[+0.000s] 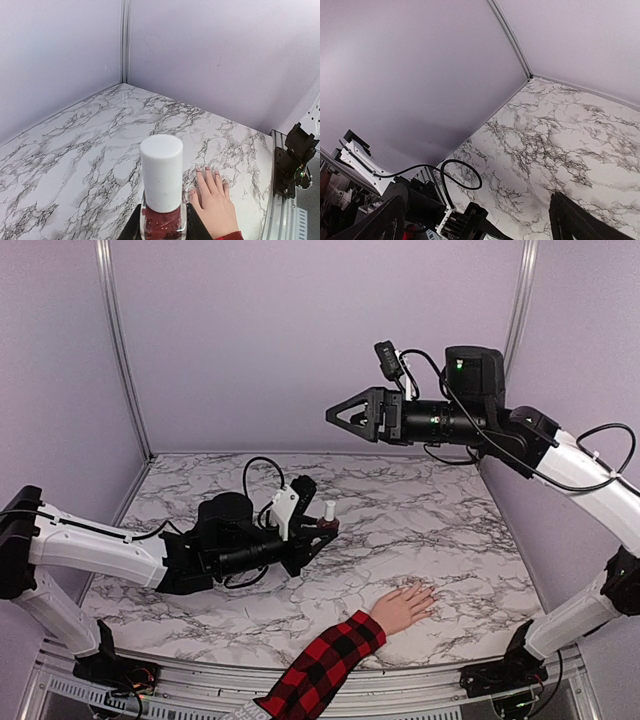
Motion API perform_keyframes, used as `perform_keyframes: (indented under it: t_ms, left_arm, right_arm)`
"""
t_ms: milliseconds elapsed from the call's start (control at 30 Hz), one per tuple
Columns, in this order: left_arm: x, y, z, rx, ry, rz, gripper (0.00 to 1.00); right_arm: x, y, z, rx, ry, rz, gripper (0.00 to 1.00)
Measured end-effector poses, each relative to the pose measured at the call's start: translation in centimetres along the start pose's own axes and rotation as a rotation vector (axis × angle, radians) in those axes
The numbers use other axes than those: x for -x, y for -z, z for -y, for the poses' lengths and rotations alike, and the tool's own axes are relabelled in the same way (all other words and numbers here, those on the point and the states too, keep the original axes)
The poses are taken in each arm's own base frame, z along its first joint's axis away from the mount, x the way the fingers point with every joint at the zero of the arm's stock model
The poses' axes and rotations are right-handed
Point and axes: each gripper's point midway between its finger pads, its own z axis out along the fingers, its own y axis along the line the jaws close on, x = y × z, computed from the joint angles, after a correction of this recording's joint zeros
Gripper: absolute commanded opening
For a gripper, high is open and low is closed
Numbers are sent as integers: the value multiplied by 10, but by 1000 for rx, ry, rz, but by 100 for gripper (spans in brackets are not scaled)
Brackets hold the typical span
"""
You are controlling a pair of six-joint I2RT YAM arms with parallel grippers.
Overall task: Paint the nails
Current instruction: Unscrew the nail polish bottle cap from the nail polish bottle.
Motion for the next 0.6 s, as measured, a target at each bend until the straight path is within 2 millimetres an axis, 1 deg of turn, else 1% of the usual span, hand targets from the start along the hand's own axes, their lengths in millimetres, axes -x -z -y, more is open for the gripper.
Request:
perform_keyframes:
  t_ms: [100,167,200,267,433,600]
  left_arm:
    - [-7,-3,-4,17,11,-16,0]
    - [-10,-4,-8,34,19,-21,0]
    - [-11,-5,-10,44,20,-23,0]
    - [-12,-5,-17,72,23,-24,0]
    - [-10,-4,-37,150,37,-14,0]
    - [-6,-7,-49,198,47,-8,0]
  right_arm:
    - [12,7,20,-27,-50,26,98]
    - [17,11,32,-43,-64,41,95]
    - [16,12,39,-55,-69,44,92]
    - [9,12,50,-79,-71,32,87]
    - [-20,0,72,-118,-85,-39,72]
    - [-53,-15,87,-143,-109,-116,67]
